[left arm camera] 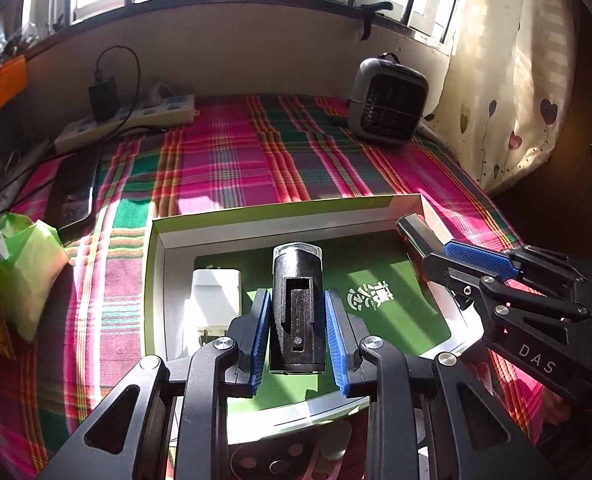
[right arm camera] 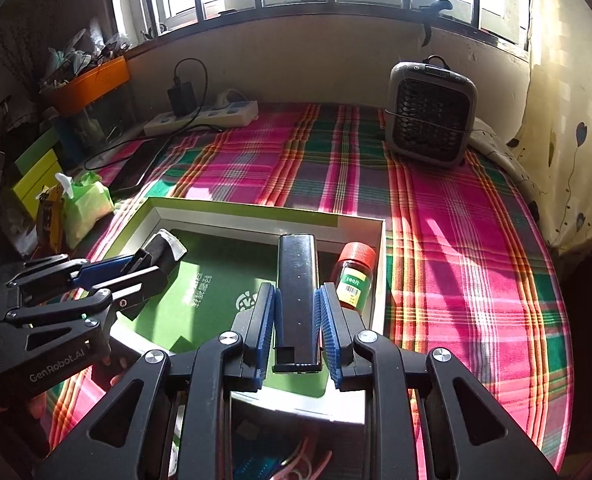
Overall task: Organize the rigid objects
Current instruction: 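Carry black gadget into box with left tool while right tool holds black bar above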
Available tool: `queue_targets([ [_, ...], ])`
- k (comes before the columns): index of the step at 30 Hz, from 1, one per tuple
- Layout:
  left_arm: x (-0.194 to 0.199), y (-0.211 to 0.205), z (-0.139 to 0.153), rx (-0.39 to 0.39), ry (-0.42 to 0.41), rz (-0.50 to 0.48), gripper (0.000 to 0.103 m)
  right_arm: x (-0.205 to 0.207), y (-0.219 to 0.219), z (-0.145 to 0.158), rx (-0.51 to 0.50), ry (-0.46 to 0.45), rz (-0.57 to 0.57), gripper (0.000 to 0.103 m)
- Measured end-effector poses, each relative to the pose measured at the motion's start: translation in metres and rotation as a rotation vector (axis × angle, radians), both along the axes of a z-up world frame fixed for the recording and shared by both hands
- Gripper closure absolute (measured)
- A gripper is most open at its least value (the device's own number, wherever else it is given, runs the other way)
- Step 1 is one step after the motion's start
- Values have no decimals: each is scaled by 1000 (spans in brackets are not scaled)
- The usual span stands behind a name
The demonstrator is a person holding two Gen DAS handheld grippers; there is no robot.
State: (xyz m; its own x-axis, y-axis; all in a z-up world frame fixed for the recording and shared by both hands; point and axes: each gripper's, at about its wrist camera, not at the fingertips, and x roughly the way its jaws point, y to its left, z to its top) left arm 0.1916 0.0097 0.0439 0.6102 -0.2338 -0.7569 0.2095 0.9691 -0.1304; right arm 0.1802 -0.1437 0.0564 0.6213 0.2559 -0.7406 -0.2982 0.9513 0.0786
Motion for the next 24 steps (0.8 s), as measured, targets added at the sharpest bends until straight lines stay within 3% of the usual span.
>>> queue_targets([
  [24, 28, -8, -27, 38, 57, -6, 77, 40, 14, -36, 3, 85, 4, 79],
])
